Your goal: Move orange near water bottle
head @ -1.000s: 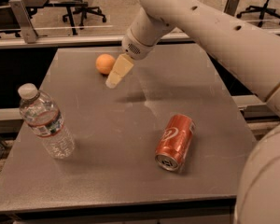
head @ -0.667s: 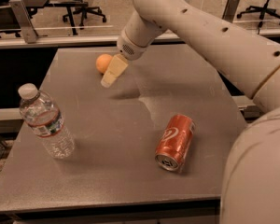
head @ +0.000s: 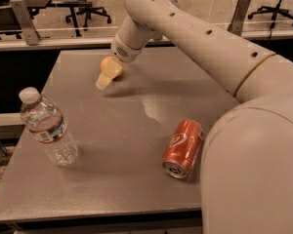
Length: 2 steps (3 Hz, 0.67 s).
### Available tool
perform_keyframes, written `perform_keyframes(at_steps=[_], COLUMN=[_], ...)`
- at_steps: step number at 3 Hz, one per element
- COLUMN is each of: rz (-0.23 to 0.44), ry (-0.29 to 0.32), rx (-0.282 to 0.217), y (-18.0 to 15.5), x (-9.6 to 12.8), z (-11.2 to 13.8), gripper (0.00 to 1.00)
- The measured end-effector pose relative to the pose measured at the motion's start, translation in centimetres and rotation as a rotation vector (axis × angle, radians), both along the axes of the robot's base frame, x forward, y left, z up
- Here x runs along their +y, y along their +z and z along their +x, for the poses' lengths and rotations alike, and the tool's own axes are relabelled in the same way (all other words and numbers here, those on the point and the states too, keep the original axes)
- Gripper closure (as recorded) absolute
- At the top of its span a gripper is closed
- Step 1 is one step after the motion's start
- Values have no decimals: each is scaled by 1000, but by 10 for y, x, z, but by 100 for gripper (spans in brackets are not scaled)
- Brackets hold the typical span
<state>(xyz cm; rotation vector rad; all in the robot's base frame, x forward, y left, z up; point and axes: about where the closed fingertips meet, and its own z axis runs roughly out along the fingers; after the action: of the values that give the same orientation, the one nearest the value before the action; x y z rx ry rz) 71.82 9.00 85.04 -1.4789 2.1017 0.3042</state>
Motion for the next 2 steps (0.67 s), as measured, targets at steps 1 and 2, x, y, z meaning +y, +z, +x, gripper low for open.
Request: perform_keyframes(at_steps=[1,2], rz=[0,10], ry=[7,35], rx=[9,35], y=[-3,-7], x=[8,11], z=[2,0], gripper=[15,47])
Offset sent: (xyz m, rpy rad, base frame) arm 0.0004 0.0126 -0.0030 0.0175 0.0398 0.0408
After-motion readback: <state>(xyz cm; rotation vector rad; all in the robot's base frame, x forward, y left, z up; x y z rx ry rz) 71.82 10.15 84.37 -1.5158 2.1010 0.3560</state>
